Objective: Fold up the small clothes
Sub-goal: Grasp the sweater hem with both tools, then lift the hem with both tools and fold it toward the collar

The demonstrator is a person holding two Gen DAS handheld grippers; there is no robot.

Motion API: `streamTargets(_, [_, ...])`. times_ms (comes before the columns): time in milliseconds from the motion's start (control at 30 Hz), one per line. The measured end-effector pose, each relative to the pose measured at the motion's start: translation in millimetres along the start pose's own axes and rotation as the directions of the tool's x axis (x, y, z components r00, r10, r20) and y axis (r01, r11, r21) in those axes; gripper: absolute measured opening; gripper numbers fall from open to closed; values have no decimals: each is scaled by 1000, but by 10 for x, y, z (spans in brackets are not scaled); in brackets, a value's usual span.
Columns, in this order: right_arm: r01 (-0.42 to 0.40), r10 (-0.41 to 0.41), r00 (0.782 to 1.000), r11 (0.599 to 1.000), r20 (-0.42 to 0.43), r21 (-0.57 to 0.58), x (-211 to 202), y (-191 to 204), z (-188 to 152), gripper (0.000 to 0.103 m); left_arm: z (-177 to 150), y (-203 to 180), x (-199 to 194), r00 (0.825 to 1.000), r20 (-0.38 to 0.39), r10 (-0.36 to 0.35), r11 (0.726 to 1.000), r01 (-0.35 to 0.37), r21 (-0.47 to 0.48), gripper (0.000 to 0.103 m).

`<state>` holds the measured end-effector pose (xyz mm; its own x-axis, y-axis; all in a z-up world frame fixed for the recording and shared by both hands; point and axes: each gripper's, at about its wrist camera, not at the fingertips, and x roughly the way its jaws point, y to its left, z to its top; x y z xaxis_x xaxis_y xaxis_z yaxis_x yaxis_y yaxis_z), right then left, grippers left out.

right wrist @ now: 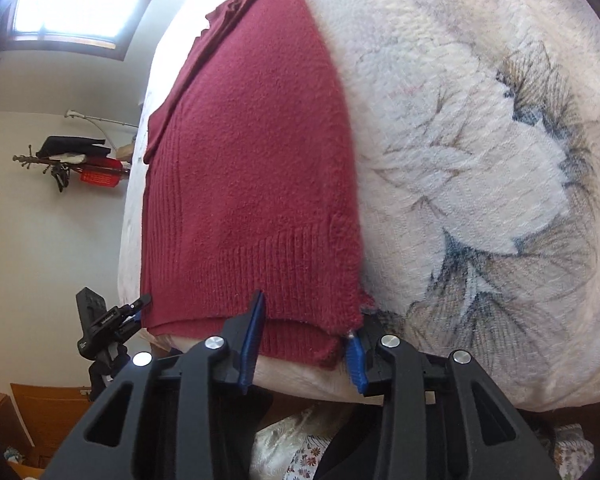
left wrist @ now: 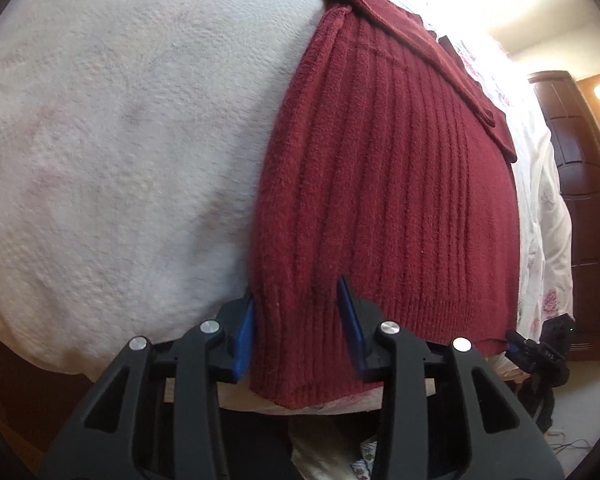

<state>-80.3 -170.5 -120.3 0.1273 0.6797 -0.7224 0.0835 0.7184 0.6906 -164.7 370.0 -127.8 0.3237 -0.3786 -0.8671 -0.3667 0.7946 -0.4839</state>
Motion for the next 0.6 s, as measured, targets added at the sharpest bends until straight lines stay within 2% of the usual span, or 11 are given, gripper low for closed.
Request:
streamTargets(200, [-23,23,999,1000,34,-8,55,-30,-4,34,38,3,40,1000,-15,15,1000,-16,-26,32])
streamTargets(400, [-34,34,999,999,42,2,-2,-118,-1,15,46,3,50,999,-6,43,999,-43,-34,22])
streamTargets(433, [-34,34,998,999,45,-1,4,-109,-8,12,47,6,53,999,-7,42,998,-43,-37,14])
streamTargets(467, [-30,30,998,1000,48,-5,5,-97,-17,11,46,5,48,999,-5,42,998,-42,-40,11])
streamTargets(600, [-32,33,998,999,62,-27,-16,-3,-30,7,37,-60,-21,999,28,39,999,-39,-24,7])
